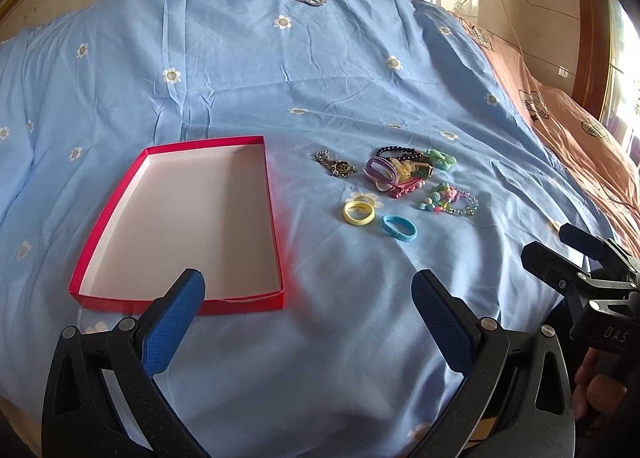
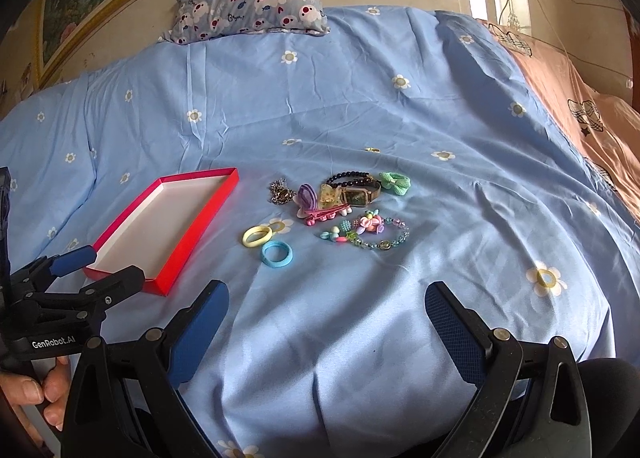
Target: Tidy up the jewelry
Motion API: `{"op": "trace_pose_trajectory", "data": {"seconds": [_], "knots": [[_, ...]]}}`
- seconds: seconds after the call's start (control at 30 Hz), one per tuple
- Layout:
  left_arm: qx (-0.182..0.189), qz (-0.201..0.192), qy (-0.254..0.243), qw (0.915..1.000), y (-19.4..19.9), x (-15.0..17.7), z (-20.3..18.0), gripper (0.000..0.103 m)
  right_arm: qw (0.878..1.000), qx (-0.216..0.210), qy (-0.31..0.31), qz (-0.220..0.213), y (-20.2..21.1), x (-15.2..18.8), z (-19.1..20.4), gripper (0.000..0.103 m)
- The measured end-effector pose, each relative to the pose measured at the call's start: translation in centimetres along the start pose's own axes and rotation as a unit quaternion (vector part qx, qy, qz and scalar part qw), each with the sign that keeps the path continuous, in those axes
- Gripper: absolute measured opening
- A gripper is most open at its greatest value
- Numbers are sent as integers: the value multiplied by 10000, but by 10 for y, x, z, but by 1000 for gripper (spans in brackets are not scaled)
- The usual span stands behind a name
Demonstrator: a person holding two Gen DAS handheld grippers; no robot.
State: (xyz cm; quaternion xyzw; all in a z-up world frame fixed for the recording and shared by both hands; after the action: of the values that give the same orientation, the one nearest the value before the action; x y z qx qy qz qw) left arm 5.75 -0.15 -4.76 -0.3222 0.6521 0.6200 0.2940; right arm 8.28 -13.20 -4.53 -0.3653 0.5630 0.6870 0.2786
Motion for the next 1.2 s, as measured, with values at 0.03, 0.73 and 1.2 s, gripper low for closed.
{"op": "trace_pose_trajectory", "data": {"seconds": [0.03, 0.73, 1.2], "knots": [[1, 4, -1, 10000, 0, 0, 0, 103, 10000, 5, 5, 7, 0, 0, 0, 100], [30, 76, 10, 10000, -4, 6, -5, 103, 10000, -50, 0, 43, -3, 2, 2, 100], [125, 163, 23, 9998, -14, 0, -1, 103, 9999, -57, -39, 80, -6, 3, 3, 100]]}}
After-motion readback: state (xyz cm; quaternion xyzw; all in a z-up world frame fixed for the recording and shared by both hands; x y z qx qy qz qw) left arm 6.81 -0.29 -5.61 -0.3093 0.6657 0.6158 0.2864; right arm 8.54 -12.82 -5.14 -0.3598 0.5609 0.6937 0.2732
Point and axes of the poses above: each gripper's, at about its wrist camera, not at the fingertips, and y roughly against the way its jaws point, z to its left, x to its underside, the point moved 9 cm from there along -y, roughly the way its jaws point, and after that the axes turned 4 degrees about x, right-handed, at the moved point
